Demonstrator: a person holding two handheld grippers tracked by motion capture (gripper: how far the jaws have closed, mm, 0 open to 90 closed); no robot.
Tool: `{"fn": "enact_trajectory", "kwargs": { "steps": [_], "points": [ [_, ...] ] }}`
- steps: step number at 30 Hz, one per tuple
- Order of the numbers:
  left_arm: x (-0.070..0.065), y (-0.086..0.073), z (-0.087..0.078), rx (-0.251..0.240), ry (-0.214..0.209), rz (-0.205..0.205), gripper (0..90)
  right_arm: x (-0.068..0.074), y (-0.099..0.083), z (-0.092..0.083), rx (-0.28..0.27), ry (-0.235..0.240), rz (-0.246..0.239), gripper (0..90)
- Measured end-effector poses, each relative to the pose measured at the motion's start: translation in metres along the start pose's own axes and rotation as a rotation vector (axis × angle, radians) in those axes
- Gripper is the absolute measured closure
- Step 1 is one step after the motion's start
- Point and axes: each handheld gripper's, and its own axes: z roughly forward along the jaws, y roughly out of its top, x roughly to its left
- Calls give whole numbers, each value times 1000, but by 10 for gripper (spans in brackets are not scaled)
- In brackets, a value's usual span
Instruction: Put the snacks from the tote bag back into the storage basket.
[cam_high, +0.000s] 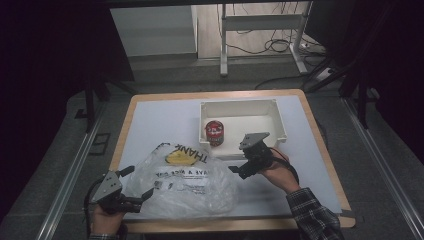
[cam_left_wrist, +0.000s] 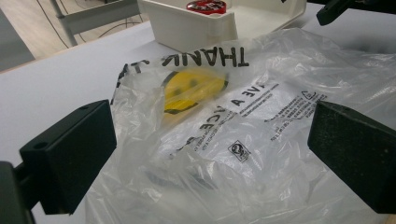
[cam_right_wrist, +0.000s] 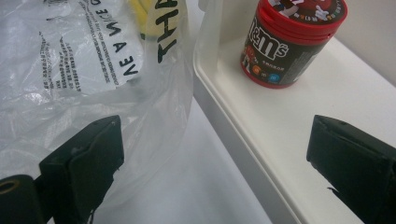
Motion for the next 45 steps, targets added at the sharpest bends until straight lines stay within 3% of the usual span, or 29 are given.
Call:
{"fn": "enact_trajectory", "kwargs": {
  "steps": [27,45],
  "points": [
    [0,0,0,0,-1,0,11,6,-9,-12,-3,-16,10,42],
    [0,0,0,1,0,1,9,4,-25,-23,-23,-36,60,26]
  ]
}}
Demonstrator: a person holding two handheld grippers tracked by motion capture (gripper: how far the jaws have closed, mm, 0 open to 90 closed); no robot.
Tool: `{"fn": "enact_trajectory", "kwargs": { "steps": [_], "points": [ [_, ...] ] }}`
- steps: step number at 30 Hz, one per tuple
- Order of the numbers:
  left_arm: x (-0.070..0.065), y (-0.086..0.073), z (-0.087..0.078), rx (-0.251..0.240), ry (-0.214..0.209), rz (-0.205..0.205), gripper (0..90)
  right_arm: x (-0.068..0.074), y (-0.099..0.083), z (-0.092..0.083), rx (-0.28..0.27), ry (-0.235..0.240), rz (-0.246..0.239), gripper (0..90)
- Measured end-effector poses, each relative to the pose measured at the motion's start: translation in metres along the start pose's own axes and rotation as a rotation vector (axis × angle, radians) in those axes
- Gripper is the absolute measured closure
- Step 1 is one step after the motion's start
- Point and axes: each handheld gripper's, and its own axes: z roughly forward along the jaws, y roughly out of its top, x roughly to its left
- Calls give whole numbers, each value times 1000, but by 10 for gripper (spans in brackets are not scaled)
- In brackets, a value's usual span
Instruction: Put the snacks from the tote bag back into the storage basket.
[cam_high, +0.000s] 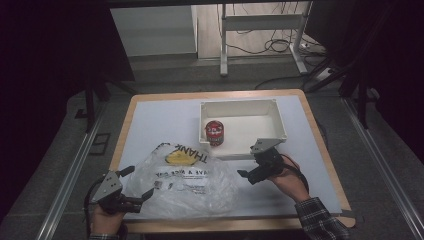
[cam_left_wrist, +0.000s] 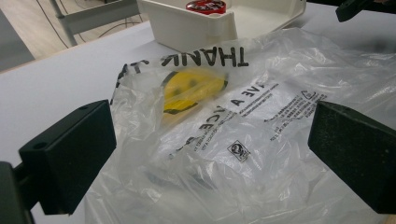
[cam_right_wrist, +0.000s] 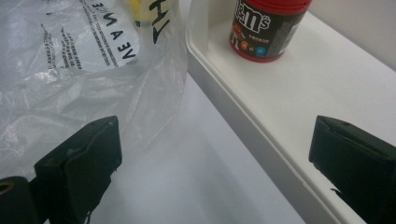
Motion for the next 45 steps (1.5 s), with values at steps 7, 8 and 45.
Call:
{"fn": "enact_trajectory", "kwargs": {
  "steps": [7,8,45],
  "points": [
    [0,0,0,1,-1,0,9,-1,-8,-5,0,-7,22,21],
    [0,0,0,0,-1,0,9,-2,-10,-5,0,-10,22,21],
    [0,0,1,3,-4,0,9,-4,-54,-7,104,-6,82,21]
  ]
}}
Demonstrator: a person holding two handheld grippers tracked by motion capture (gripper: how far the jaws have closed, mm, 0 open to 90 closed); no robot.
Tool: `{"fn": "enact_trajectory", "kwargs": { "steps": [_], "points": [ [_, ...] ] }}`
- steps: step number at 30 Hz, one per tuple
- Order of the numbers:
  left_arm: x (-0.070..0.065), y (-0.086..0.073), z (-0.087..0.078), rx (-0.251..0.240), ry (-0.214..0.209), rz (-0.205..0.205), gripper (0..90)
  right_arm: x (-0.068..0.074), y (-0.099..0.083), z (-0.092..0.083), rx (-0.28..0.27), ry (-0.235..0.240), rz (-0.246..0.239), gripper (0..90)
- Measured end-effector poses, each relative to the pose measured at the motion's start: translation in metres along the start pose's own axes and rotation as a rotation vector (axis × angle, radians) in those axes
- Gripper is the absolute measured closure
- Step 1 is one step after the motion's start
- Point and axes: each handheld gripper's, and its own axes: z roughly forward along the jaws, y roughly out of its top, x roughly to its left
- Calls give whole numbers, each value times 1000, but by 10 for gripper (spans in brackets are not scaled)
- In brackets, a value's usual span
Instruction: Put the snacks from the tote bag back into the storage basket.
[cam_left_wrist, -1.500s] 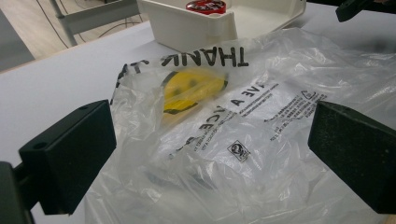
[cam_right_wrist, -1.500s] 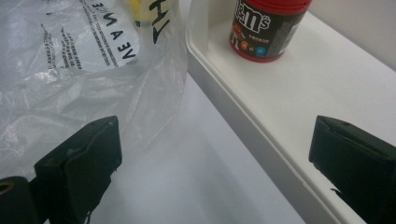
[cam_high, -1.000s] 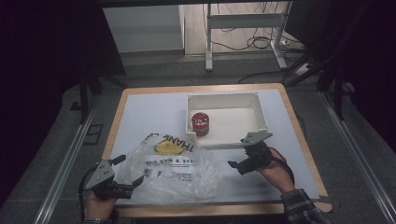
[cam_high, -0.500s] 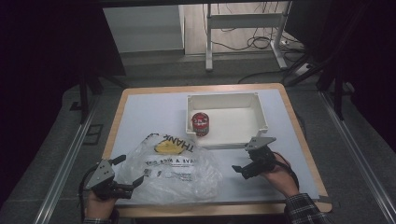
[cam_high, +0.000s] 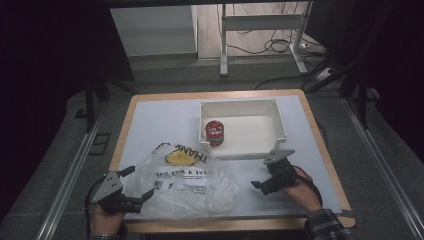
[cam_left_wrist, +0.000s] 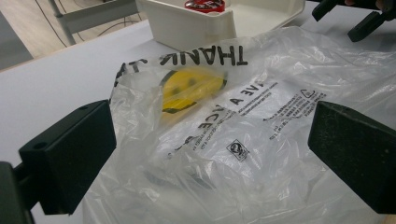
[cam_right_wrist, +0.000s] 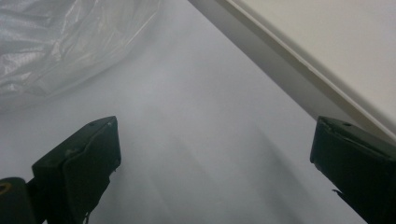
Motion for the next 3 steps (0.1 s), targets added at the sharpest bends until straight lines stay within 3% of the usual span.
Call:
{"fn": "enact_trajectory", "kwargs": {
  "steps": [3],
  "points": [
    [0,0,0,0,1,0,9,1,0,0,1,-2,0,21]
  ]
}}
